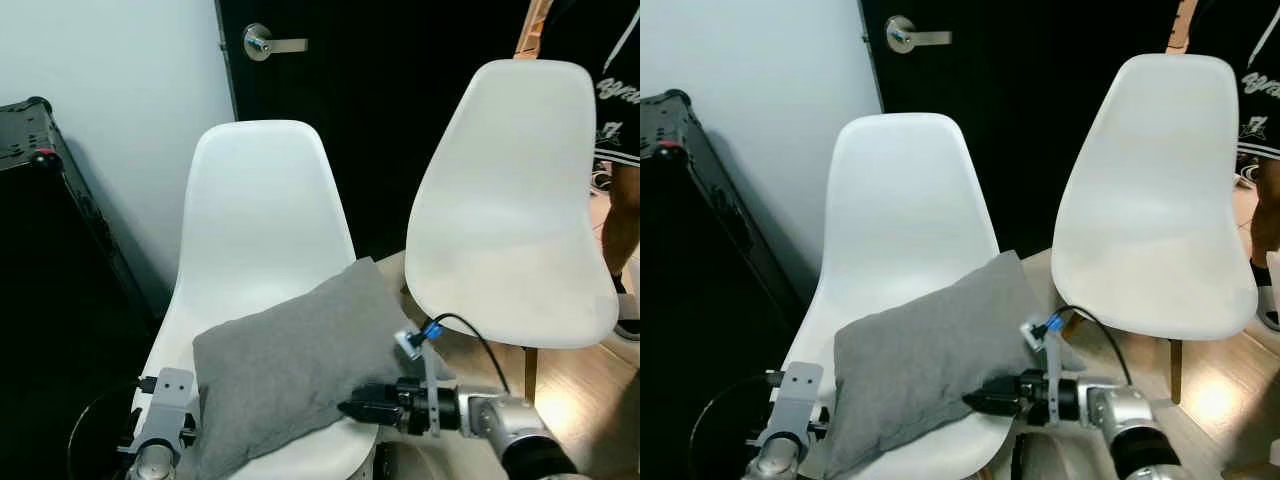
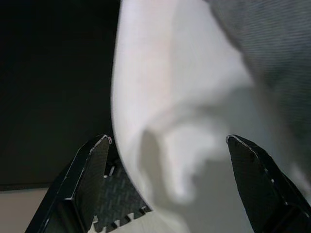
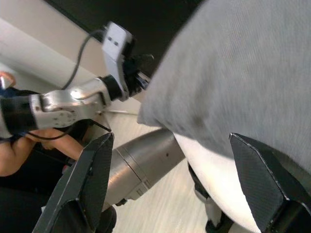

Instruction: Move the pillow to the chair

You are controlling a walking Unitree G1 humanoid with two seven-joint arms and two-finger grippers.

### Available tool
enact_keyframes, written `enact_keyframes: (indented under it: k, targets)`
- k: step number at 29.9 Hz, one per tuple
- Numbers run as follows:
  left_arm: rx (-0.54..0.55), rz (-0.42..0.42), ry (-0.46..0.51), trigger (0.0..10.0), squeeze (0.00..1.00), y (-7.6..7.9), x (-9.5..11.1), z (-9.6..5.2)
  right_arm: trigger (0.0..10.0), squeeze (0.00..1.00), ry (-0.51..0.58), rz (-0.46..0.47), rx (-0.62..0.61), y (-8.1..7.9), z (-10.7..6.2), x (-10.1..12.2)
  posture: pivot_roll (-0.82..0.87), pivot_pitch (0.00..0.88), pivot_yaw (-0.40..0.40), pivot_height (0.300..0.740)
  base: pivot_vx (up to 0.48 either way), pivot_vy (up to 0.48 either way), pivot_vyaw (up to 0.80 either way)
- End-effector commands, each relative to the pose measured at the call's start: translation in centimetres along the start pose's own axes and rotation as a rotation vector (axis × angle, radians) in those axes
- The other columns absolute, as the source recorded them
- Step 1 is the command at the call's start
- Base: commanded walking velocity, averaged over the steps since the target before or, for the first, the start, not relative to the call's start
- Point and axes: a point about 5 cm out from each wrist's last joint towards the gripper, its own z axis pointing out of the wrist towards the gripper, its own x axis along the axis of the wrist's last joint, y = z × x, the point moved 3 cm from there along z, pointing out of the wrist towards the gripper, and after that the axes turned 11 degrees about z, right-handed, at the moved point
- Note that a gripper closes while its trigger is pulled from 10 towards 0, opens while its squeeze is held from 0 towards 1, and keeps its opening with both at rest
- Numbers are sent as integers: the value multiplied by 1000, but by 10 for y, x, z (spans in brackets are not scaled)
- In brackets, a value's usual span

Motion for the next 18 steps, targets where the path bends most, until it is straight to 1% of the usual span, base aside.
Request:
enact_keyframes:
  k: [1,3,4,5,6,7,8,9,11,12,13,14,16,18]
  targets:
    - [57,55,-34,10000,0,-16,-11,0,10000,0,23,-5,58,-7,-3,4,-98,18,12,582,0,0,0]
    - [57,55,-34,10000,0,-16,-11,0,10000,0,23,-5,58,-7,-3,4,-98,18,12,582,0,0,0]
    - [119,78,-40,10000,0,-29,-12,2,10000,0,48,-17,82,-10,-7,8,-98,19,10,582,0,0,0]
    - [119,78,-40,10000,0,-29,-12,2,10000,0,48,-17,82,-10,-7,8,-98,19,10,582,0,0,0]
    - [188,99,-43,10000,0,-44,-12,4,10000,0,83,-19,100,-12,-9,13,-98,20,10,582,0,0,0]
    - [269,117,-24,10000,0,-61,-6,6,10000,0,160,-4,104,-11,-9,22,-95,20,8,582,0,0,0]
    - [269,117,-24,10000,0,-61,-6,6,10000,0,160,-4,104,-11,-9,22,-95,20,8,582,0,0,0]
    - [324,110,6,10000,0,-73,2,8,10000,0,229,5,76,-7,-4,30,-95,20,7,586,0,0,0]
    - [324,110,6,10000,0,-73,2,8,10000,0,229,5,76,-7,-4,30,-95,20,7,586,0,0,0]
    - [363,92,43,10000,0,-83,12,10,10000,0,296,17,42,-3,3,36,-95,20,7,596,0,0,0]
    - [324,44,88,10000,0,-74,24,12,10000,0,344,15,-8,0,14,39,-88,21,-2,600,0,0,0]
    - [324,44,88,10000,0,-74,24,12,10000,0,344,15,-8,0,14,39,-88,21,-2,600,0,0,0]
    - [273,-7,141,10000,0,-63,39,14,10000,0,398,19,-63,4,26,42,-88,21,-2,610,0,0,0]
    - [273,-7,141,10000,0,-63,39,14,10000,0,398,19,-63,4,26,42,-88,21,-2,610,0,0,0]
